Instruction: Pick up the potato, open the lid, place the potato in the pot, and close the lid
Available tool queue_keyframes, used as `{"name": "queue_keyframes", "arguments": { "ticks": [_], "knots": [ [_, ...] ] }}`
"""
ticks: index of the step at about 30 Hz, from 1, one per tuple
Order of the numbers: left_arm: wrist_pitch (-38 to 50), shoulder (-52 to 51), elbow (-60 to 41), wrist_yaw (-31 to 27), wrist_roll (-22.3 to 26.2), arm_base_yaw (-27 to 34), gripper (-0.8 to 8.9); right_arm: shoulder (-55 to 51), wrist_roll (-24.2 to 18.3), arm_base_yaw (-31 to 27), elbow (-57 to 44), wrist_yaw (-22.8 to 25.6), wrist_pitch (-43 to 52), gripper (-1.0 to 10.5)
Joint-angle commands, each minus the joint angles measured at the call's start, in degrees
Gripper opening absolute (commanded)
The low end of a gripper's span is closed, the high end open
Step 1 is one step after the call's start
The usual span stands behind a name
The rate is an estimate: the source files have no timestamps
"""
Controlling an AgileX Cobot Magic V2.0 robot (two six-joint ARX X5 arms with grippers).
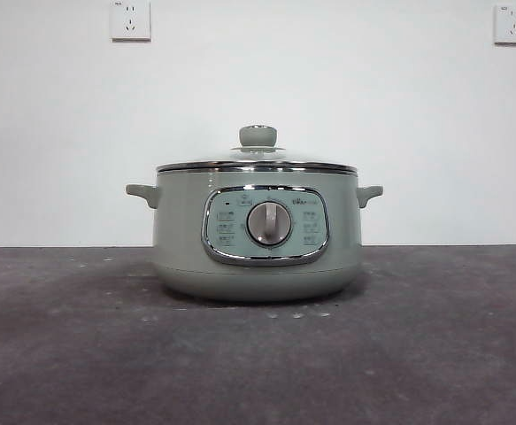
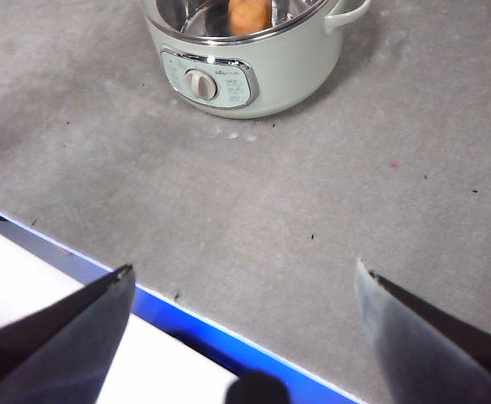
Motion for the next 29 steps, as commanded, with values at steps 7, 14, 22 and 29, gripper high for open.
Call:
{"name": "queue_keyframes", "arguments": {
  "ticks": [7, 14, 22, 29],
  "knots": [
    [0.2, 0.2, -0.3, 0.2, -1.5, 0.0, 3.42, -0.1, -0.4, 0.0, -0.5, 0.0, -1.5, 4.4],
    [0.2, 0.2, -0.3, 0.2, -1.5, 0.0, -0.08, -0.1, -0.4, 0.0, -0.5, 0.0, -1.5, 1.2],
    [0.2, 0.2, -0.3, 0.2, -1.6, 0.0, -0.08, -0.1, -0.4, 0.0, -0.5, 0.0, -1.5, -0.1],
    [0.2, 0.2, -0.3, 0.2, -1.5, 0.0, -0.03, -0.1, 0.0, 0.0, -0.5, 0.0, -1.5, 0.0]
  ]
}}
